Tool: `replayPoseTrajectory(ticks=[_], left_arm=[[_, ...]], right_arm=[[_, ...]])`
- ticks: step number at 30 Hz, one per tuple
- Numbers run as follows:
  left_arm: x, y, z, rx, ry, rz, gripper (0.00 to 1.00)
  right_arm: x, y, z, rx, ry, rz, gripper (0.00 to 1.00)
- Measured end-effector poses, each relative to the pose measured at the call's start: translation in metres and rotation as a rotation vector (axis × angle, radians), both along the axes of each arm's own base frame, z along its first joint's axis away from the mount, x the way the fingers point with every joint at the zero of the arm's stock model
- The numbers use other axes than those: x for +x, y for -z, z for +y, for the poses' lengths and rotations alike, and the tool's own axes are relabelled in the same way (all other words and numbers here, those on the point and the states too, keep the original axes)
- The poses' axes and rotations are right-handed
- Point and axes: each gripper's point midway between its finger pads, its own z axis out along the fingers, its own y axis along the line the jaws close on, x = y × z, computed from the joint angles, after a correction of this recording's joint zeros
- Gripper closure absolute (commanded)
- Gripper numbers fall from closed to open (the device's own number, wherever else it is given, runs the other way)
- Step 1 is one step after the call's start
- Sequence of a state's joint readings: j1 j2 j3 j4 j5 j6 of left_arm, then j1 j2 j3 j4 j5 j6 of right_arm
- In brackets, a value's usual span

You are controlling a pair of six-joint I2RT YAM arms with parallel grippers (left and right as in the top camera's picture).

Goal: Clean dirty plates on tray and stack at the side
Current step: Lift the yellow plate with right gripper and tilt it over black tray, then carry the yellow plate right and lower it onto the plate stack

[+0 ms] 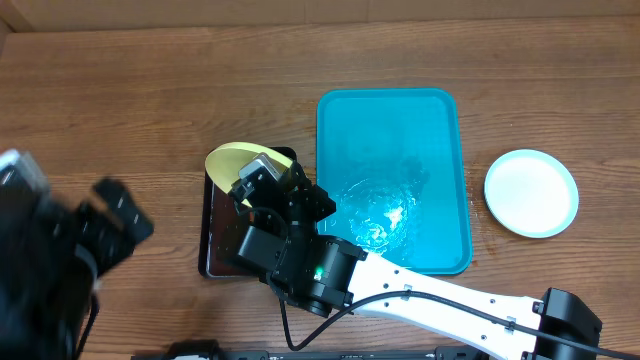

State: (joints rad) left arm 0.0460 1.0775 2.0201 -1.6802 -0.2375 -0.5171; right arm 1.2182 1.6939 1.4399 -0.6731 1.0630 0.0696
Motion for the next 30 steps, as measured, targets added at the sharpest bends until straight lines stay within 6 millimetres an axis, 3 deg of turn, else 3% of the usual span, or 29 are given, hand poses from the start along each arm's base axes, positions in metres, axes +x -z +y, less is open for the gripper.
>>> replayPoseTrajectory(ticks=[4,30], left_arm=[[-0.0125,-0.008,0.0013,0.01,-0.009,-0.045,0.0],[-0.0041,-0.0041,0.0022,0.01,-0.011,-0.017,0.0]], right_arm=[[0.0,0.0,0.0,0.0,0.0,0.0,0.96],[0.0072,0.0005,0.0,0.086,0.027,0.012,0.96]])
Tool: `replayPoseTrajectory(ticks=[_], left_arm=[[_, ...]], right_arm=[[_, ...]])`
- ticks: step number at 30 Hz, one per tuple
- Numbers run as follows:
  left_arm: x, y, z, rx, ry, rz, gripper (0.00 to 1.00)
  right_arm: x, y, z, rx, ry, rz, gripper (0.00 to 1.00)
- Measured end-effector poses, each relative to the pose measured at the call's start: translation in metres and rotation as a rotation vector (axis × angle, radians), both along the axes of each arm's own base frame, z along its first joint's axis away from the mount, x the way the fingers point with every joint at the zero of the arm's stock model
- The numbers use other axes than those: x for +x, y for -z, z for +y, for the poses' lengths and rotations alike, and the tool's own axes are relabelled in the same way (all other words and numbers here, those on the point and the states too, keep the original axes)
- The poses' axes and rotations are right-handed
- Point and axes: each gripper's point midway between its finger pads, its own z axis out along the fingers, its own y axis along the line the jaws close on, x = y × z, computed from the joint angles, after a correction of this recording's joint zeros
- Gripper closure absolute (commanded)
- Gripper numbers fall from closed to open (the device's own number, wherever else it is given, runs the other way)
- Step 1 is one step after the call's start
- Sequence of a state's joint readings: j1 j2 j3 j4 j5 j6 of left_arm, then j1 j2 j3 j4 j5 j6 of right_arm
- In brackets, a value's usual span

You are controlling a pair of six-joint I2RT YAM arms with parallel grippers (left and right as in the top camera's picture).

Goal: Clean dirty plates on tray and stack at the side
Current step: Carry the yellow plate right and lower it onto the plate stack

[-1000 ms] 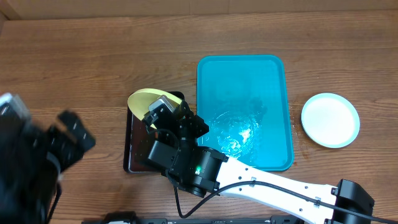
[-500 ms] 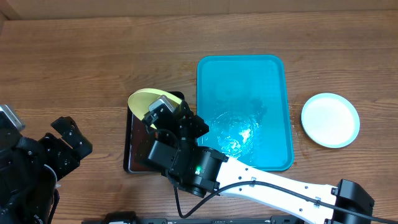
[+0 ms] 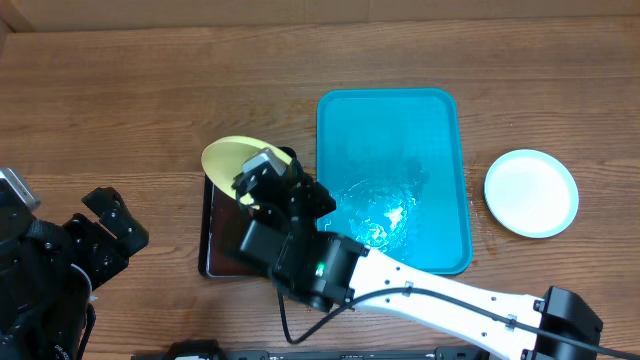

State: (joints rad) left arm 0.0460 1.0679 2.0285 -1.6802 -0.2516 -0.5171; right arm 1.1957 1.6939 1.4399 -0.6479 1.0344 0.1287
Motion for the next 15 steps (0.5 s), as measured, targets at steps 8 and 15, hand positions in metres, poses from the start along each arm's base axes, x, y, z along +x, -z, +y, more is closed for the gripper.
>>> replayPoseTrajectory(ticks=[8,15], left_arm=[[0.0,0.0,0.0,0.0,0.0,0.0,0.0],[0.0,0.0,0.0,0.0,0.0,0.001,0.0]], right_arm=[[0.041,0.024,-0.054,0.24,0.106,0.321,0.96],[0.079,-0.044,-0.195,0.744,0.314,0.439,0.96]])
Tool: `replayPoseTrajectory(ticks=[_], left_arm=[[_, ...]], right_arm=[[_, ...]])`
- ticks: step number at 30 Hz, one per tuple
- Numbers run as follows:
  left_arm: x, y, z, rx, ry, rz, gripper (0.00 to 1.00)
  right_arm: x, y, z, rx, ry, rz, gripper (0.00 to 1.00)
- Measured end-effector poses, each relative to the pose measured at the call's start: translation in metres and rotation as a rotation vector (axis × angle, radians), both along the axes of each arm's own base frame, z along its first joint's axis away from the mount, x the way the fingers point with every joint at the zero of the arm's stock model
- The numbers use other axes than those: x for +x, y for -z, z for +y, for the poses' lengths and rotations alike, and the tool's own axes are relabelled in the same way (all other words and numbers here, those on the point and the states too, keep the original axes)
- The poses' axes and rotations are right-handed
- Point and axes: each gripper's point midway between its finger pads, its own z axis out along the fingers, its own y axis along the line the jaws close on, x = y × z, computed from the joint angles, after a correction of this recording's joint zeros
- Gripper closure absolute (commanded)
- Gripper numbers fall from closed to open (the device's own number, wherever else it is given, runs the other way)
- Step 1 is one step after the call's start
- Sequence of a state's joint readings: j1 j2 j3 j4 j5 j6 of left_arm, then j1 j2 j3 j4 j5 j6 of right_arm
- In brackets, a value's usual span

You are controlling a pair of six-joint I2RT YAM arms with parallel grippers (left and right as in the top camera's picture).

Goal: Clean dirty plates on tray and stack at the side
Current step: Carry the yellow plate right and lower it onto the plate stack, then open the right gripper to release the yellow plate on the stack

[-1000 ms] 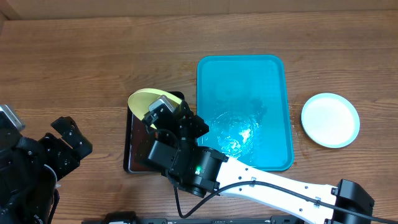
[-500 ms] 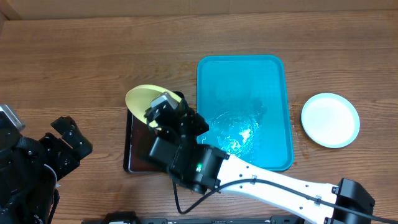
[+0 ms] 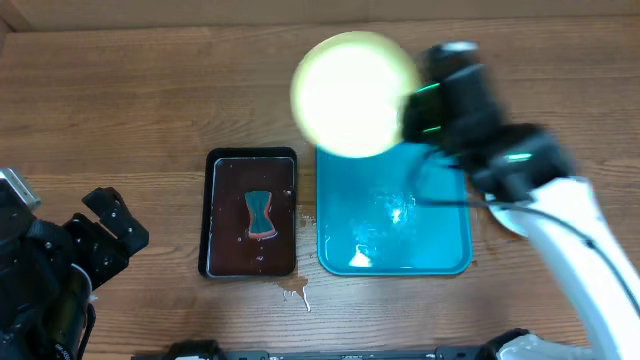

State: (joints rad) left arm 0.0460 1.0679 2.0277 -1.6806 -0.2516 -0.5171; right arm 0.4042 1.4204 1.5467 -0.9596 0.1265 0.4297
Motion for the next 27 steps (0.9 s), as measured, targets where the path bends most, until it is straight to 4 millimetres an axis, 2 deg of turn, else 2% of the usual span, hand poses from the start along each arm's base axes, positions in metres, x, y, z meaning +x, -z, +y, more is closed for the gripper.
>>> replayPoseTrajectory(ticks=[1,3,4,7,11,13,17,21,23,25,26,27], left_arm=[[0.0,0.0,0.0,0.0,0.0,-0.001,0.0],[0.0,0.0,0.0,0.0,0.0,0.0,0.0],[0.0,0.0,0.0,0.0,0.0,0.0,0.0],[0.0,0.0,0.0,0.0,0.0,-0.001,0.0],[0.0,0.0,0.0,0.0,0.0,0.0,0.0],[0.0,0.0,0.0,0.0,0.0,-0.001,0.0],[0.0,0.0,0.0,0.0,0.0,-0.001,0.0],[0.0,0.0,0.0,0.0,0.0,-0.001,0.0],[0.0,0.0,0.0,0.0,0.0,-0.001,0.0],[0.0,0.0,0.0,0.0,0.0,-0.001,0.0],[0.0,0.0,0.0,0.0,0.0,0.0,0.0],[0.0,0.0,0.0,0.0,0.0,-0.001,0.0]], right_arm=[[0.001,-0.002,-0.029,0.038,0.066,0.026,0.96],[0.002,-0.001,-0.062,0.073,0.147,0.053,0.96],[0.002,0.006,-0.108,0.098,0.273,0.098,0.96],[-0.009,0.032,-0.177,0.14,0.469,0.215,0.96],[-0.029,0.07,-0.252,0.19,0.688,0.358,0.96],[-0.04,0.091,-0.277,0.215,0.764,0.426,0.96],[-0.068,0.143,-0.303,0.267,0.866,0.573,0.96],[-0.098,0.191,-0.301,0.315,0.911,0.702,0.96],[-0.11,0.206,-0.298,0.328,0.922,0.741,0.96],[-0.111,0.217,-0.297,0.332,0.925,0.737,0.96],[-0.111,0.221,-0.296,0.331,0.921,0.733,0.92],[-0.111,0.224,-0.295,0.333,0.921,0.734,0.75]])
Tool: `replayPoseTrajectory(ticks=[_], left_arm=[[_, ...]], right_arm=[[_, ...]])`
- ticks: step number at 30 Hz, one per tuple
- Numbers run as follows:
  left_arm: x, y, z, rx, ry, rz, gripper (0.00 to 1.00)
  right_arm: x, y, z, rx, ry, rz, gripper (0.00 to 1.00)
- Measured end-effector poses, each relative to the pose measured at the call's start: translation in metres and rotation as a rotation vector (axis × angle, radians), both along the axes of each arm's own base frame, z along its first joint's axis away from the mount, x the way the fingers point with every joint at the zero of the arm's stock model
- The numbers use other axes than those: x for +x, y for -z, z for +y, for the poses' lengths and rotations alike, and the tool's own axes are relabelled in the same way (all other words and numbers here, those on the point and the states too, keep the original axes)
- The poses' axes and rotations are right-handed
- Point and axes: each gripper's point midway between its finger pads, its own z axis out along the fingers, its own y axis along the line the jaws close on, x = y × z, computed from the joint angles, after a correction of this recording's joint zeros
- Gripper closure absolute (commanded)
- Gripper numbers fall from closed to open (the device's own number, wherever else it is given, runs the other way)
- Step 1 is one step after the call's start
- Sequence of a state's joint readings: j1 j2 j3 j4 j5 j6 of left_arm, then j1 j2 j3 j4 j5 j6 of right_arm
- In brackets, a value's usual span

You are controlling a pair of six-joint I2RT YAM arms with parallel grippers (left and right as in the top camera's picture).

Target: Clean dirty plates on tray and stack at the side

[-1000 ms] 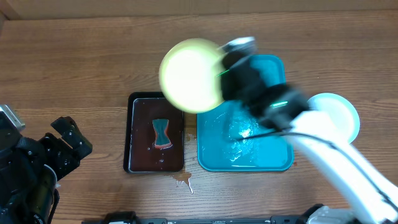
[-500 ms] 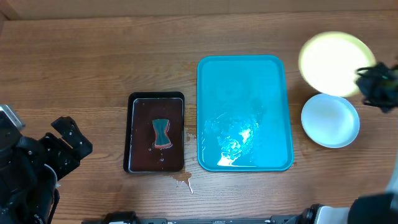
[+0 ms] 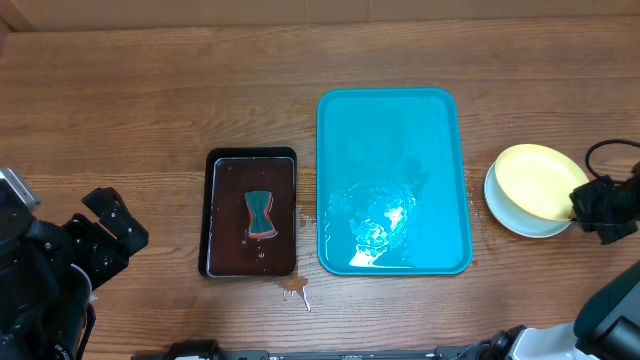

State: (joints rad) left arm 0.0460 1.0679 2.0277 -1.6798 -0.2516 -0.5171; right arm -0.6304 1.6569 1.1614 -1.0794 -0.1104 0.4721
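Observation:
A yellow plate (image 3: 540,180) lies tilted on a white plate (image 3: 512,210) to the right of the blue tray (image 3: 392,130). My right gripper (image 3: 582,203) is at the yellow plate's right rim and appears shut on it. The tray is wet and bears no plates. My left gripper (image 3: 105,230) sits at the lower left edge, its fingers spread open with nothing between them.
A dark rectangular basin (image 3: 215,230) of brownish water with a teal-and-red sponge (image 3: 260,213) stands left of the tray. A small puddle (image 3: 296,291) lies on the wood in front of the basin.
My right gripper has carried the yellow plate from above the tray's far left corner to the right side, where it now rests on the white plate. The left arm is unchanged.
My right gripper held the yellow plate over the dark basin while the left arm pulled back to the lower left. Then the plate was high above the tray's far edge. Now it lies on the white plate at the right.

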Motion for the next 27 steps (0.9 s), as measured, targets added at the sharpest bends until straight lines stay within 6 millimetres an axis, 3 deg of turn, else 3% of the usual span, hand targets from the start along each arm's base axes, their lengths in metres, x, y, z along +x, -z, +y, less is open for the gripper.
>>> replayPoseTrajectory(ticks=[1,2,8,9,11,12,15,17,18,19,20,23,27], left_arm=[[0.0,0.0,0.0,0.0,0.0,0.0,0.0],[0.0,0.0,0.0,0.0,0.0,0.0,0.0],[0.0,0.0,0.0,0.0,0.0,0.0,0.0],[0.0,0.0,0.0,0.0,0.0,0.0,0.0],[0.0,0.0,0.0,0.0,0.0,0.0,0.0],[0.0,0.0,0.0,0.0,0.0,0.0,0.0],[0.0,0.0,0.0,0.0,0.0,0.0,0.0],[0.0,0.0,0.0,0.0,0.0,0.0,0.0],[0.0,0.0,0.0,0.0,0.0,-0.001,0.0],[0.0,0.0,0.0,0.0,0.0,0.001,0.0],[0.0,0.0,0.0,0.0,0.0,0.0,0.0],[0.0,0.0,0.0,0.0,0.0,0.0,0.0],[0.0,0.0,0.0,0.0,0.0,0.0,0.0]], right_arm=[[0.0,0.003,0.001,0.001,-0.003,-0.001,0.62],[0.0,0.005,0.002,0.001,-0.005,-0.001,0.57],[0.007,0.003,0.014,0.043,-0.03,-0.046,0.54],[0.008,-0.001,0.017,0.052,-0.038,-0.06,0.53],[0.014,-0.016,0.028,0.059,-0.079,-0.119,0.41],[0.018,-0.028,0.035,0.057,-0.117,-0.164,0.41],[0.034,-0.08,0.074,0.038,-0.284,-0.365,0.41],[0.038,-0.136,0.126,0.015,-0.506,-0.572,0.39],[0.037,-0.144,0.134,0.014,-0.537,-0.599,0.38],[0.034,-0.156,0.15,0.006,-0.604,-0.645,0.05],[0.027,-0.17,0.173,0.004,-0.694,-0.699,0.0],[0.001,-0.201,0.231,0.035,-0.926,-0.833,0.0],[-0.024,-0.217,0.269,0.08,-1.076,-0.909,0.0]])
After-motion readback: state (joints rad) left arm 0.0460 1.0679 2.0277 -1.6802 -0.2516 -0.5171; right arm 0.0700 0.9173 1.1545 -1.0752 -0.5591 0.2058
